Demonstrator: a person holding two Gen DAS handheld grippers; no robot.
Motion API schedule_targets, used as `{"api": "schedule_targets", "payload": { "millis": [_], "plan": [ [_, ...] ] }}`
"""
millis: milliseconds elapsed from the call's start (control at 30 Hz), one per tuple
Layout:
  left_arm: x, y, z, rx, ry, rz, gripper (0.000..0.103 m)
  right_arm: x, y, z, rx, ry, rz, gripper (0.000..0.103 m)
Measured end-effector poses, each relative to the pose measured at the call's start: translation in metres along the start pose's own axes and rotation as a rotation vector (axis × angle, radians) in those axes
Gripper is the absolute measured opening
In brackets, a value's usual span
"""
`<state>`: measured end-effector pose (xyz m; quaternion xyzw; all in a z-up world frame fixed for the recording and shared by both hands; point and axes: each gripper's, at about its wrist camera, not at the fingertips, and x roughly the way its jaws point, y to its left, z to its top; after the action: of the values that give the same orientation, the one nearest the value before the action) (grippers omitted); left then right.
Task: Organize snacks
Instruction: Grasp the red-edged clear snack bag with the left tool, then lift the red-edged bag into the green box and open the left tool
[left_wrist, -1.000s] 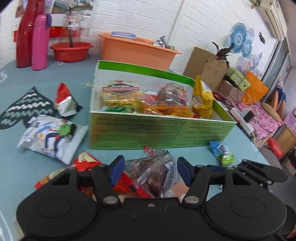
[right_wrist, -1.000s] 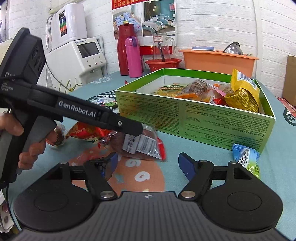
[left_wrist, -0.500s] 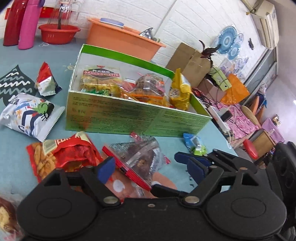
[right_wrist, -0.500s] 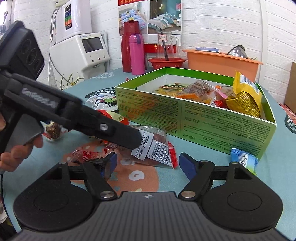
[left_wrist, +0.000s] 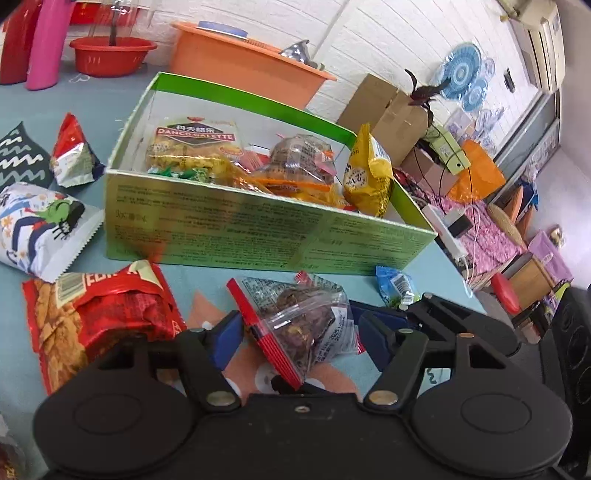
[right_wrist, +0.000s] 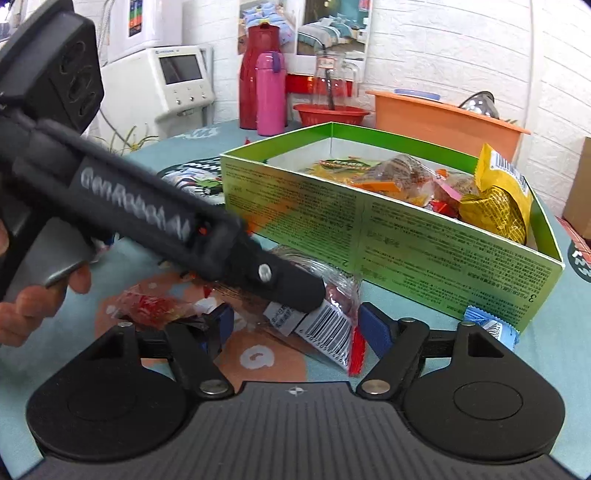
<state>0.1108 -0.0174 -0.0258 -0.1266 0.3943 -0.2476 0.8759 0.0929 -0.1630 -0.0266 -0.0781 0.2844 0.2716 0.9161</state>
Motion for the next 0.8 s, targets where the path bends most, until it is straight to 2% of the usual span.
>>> {"api": "schedule_targets", "payload": {
  "millis": [33,200,433,700,800],
  "plan": [
    [0.002,-0.003,-0.001,0.015,0.001,0.027,0.069,-0.001,0.001,0.000,0.001,-0.002,-0.025,0.103],
    [-0.009,-0.009,-0.005,0.009,-0.031,-0.008,0.068,-0.019,0.002,-0.002,0.023,-0.039,-0.049,0.102],
    [-0.047,-0.031,0.009,0.079,-0.164,-0.033,0.067,-0.051,0.008,0.020,-0.029,-0.174,-0.077,0.101],
    [-0.066,-0.027,0.048,0.087,-0.286,-0.037,0.067,-0.040,0.008,0.061,-0.061,-0.298,-0.096,0.101],
    [-0.064,-0.015,0.061,0.075,-0.304,-0.041,0.067,-0.030,0.008,0.073,-0.045,-0.320,-0.095,0.101]
  ]
}}
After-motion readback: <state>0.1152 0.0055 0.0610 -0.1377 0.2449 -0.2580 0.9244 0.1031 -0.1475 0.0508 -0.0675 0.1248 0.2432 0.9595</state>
